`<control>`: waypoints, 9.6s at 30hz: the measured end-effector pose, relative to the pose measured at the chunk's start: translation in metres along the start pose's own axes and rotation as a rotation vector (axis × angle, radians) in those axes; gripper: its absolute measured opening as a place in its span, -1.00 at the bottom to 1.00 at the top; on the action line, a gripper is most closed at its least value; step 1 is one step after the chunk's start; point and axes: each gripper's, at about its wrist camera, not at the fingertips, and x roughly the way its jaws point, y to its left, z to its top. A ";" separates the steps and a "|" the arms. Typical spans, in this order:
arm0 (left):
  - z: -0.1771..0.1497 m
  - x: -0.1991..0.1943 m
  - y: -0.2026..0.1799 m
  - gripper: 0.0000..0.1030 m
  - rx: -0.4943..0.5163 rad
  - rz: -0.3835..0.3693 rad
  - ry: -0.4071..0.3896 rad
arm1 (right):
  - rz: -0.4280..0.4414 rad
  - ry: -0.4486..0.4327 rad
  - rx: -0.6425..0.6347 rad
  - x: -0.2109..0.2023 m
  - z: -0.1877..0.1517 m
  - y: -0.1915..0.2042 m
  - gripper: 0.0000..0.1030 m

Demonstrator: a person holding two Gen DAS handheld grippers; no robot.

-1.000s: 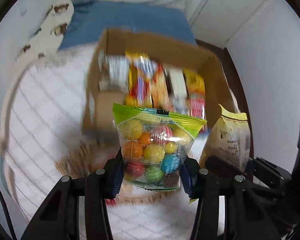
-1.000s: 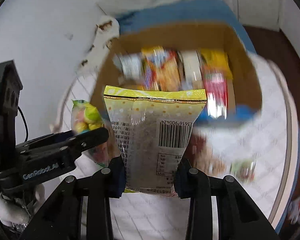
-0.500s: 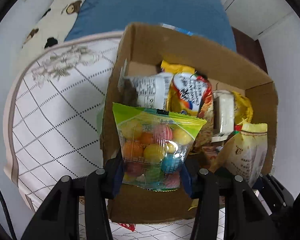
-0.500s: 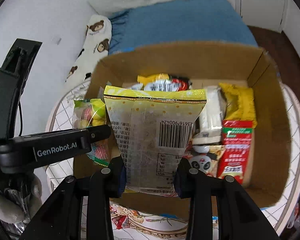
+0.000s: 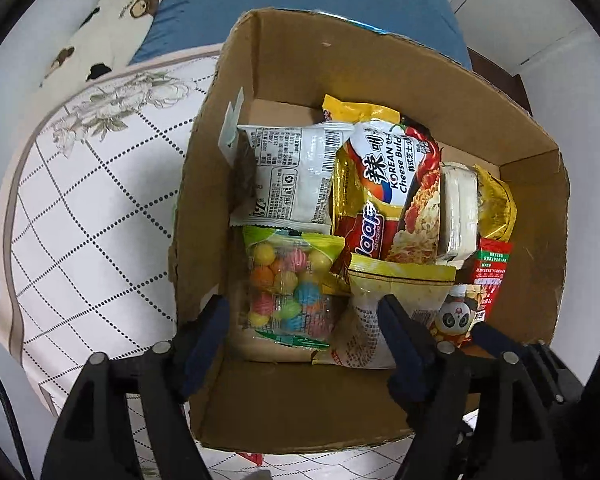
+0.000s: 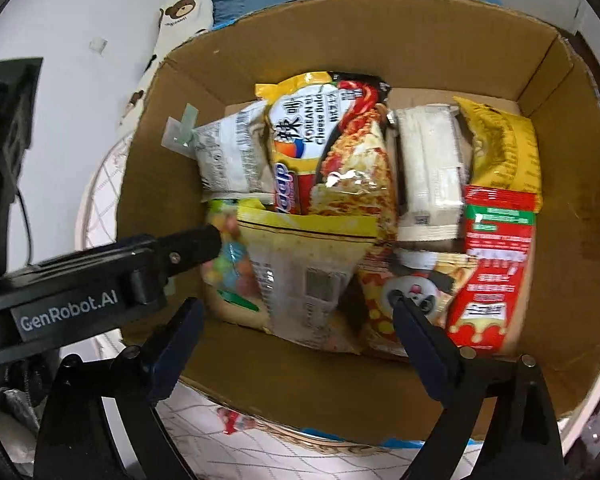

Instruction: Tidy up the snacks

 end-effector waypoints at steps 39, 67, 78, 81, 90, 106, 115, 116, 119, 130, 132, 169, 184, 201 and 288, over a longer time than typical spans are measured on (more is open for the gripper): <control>-0.131 -0.129 -0.052 0.51 0.144 0.044 -0.508 | -0.222 -0.419 -0.044 -0.185 -0.113 -0.024 0.88; -0.227 0.041 0.079 0.51 -0.257 0.163 -0.061 | -0.064 -0.065 0.151 0.044 -0.140 -0.096 0.44; -0.199 0.055 0.019 0.51 0.237 0.341 -0.134 | -0.080 -0.028 -0.011 0.056 -0.161 -0.066 0.12; -0.201 0.074 -0.009 0.51 0.505 0.464 -0.105 | -0.075 0.012 -0.032 0.059 -0.175 -0.064 0.12; -0.210 0.145 -0.045 0.55 0.850 0.617 0.001 | -0.044 -0.043 0.120 0.054 -0.180 -0.081 0.33; -0.185 0.098 0.106 0.13 -0.196 -0.022 0.033 | -0.167 0.017 -0.147 0.087 -0.227 -0.025 0.17; -0.192 0.122 0.092 0.37 -0.105 0.027 0.075 | -0.087 0.046 -0.034 0.091 -0.257 -0.037 0.34; -0.191 0.124 0.082 0.37 -0.082 0.053 0.073 | -0.075 0.035 0.003 0.090 -0.256 -0.043 0.35; -0.198 0.125 0.059 0.36 -0.045 0.109 0.039 | -0.067 0.009 0.060 0.090 -0.249 -0.053 0.35; -0.263 0.085 0.010 -0.05 -0.052 0.125 -0.057 | -0.173 -0.040 -0.029 0.086 -0.247 -0.045 0.09; -0.270 0.066 0.005 -0.05 -0.052 0.101 -0.079 | -0.125 -0.046 -0.011 0.072 -0.240 -0.036 0.09; 0.101 0.018 -0.074 0.62 0.121 0.029 0.007 | -0.173 -0.109 0.020 -0.042 0.118 -0.097 0.87; 0.086 0.012 -0.068 0.66 0.137 0.038 -0.101 | -0.190 -0.092 0.058 -0.041 0.097 -0.112 0.87; 0.021 -0.051 -0.064 0.66 0.155 0.058 -0.307 | -0.234 -0.226 0.003 -0.094 0.032 -0.081 0.87; -0.242 0.136 0.066 0.18 -0.115 0.067 0.074 | -0.127 0.045 0.065 0.077 -0.234 -0.110 0.33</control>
